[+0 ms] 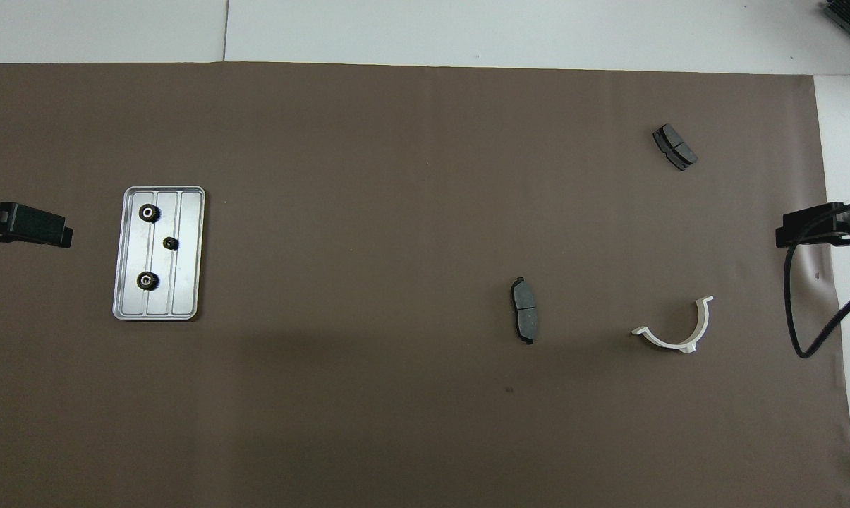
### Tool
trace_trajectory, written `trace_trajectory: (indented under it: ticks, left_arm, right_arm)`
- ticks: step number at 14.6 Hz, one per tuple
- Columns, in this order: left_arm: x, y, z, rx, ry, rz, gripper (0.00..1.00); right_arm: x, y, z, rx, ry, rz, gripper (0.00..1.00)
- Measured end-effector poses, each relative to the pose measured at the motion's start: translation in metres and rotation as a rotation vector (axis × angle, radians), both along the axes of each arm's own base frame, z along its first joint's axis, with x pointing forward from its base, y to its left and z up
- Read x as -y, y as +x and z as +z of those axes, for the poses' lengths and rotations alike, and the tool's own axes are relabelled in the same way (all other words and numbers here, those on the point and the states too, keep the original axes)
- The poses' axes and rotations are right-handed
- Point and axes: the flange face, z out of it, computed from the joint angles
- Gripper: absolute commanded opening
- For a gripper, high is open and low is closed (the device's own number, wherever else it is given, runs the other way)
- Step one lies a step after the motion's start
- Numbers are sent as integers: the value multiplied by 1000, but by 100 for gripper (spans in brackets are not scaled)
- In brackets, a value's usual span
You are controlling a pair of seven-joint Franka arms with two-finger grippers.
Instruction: Place bearing gear from tray to pile
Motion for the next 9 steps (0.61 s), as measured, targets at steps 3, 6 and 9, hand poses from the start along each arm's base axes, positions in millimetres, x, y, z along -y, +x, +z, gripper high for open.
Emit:
trace_trajectory:
  ticks: [3,6,9]
  left_arm:
    - [0,0,0,-2,0,0,100]
    - [-2,0,0,-2,0,4,100]
    - [-5,0,0,-2,0,10,100]
  right_arm:
    - [0,0,0,0,0,0,100]
    - [0,0,0,0,0,0,100]
    - [0,0,0,0,0,1,100]
